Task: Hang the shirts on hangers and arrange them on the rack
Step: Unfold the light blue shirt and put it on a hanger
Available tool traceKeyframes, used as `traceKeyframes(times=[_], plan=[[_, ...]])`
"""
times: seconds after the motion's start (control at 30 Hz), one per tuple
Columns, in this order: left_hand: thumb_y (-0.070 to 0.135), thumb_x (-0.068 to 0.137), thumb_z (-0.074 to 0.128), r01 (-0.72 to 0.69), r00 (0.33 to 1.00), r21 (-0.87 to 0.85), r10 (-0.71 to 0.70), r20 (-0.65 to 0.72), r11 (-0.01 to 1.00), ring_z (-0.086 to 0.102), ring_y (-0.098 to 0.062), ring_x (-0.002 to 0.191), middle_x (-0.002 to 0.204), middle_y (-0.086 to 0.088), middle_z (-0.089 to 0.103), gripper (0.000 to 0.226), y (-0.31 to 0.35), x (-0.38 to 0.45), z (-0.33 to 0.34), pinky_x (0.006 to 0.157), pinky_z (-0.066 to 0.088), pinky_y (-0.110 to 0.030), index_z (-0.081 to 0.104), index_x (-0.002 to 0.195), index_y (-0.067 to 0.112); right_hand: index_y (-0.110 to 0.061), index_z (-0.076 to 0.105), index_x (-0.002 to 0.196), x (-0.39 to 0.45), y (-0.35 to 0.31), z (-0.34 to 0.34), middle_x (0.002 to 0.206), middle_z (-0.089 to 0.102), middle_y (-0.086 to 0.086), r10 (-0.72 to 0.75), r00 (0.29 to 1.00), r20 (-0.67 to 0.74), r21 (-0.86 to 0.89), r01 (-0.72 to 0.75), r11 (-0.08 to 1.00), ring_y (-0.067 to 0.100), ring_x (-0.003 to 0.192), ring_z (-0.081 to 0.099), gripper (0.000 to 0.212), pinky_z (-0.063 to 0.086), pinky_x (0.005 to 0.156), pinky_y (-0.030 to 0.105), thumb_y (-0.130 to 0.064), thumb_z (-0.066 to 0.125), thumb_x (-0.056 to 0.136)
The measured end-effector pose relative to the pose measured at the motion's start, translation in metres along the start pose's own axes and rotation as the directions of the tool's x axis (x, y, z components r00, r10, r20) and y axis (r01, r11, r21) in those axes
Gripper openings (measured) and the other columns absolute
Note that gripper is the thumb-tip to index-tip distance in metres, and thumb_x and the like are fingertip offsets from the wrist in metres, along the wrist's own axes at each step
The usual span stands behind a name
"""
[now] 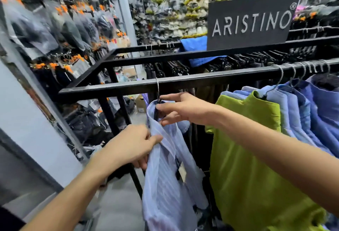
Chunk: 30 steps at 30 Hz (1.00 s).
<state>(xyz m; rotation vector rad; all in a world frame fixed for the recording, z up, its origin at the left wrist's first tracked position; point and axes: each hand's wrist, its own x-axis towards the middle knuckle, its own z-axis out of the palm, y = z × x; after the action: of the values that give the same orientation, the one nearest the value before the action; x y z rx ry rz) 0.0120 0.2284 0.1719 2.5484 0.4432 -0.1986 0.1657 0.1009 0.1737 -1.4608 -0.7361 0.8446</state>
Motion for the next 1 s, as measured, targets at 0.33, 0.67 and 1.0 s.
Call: traceKeyframes(times=[0.33,0.67,1.0], plan=[[0.039,0.105,0.04,0.185,0.959,0.185,-0.137,-0.247,0.965,0.07,-0.023,0.051,0.05,-0.003,0.068,0.059,-0.06,-0.025,-0.024,0.065,0.061,-0.031,0.065,0.063,0.005,0.009,0.065,0.112,0.069,0.008,0.09,0.078,0.071,0.017,-0.119,0.986,-0.119,0.051,0.126,0.991,0.018,0.057,0.071,0.037,0.064,0.065,0.031,-0.009,0.082,0.084],[0.048,0.105,0.033,0.394,0.889,0.41,-0.228,-0.397,0.823,0.07,-0.033,0.087,0.065,-0.002,0.052,0.055,-0.088,-0.038,-0.04,0.086,0.056,-0.042,0.041,0.057,0.02,-0.012,0.076,0.087,0.111,0.012,0.141,0.087,0.076,0.006,-0.188,0.974,-0.129,-0.1,0.175,0.979,0.013,0.077,0.07,0.017,0.059,0.075,0.023,-0.026,0.085,0.083],[0.03,0.095,0.041,0.237,0.917,0.4,-0.068,-0.393,0.885,0.071,-0.032,0.085,0.087,-0.005,0.07,0.03,-0.043,0.005,-0.018,0.075,0.054,-0.036,0.063,0.101,0.01,-0.007,0.071,0.12,0.06,0.029,0.104,0.113,0.073,0.005,-0.259,0.965,-0.027,-0.113,0.255,0.96,0.006,0.094,0.064,0.026,0.051,0.082,0.016,-0.023,0.062,0.101]])
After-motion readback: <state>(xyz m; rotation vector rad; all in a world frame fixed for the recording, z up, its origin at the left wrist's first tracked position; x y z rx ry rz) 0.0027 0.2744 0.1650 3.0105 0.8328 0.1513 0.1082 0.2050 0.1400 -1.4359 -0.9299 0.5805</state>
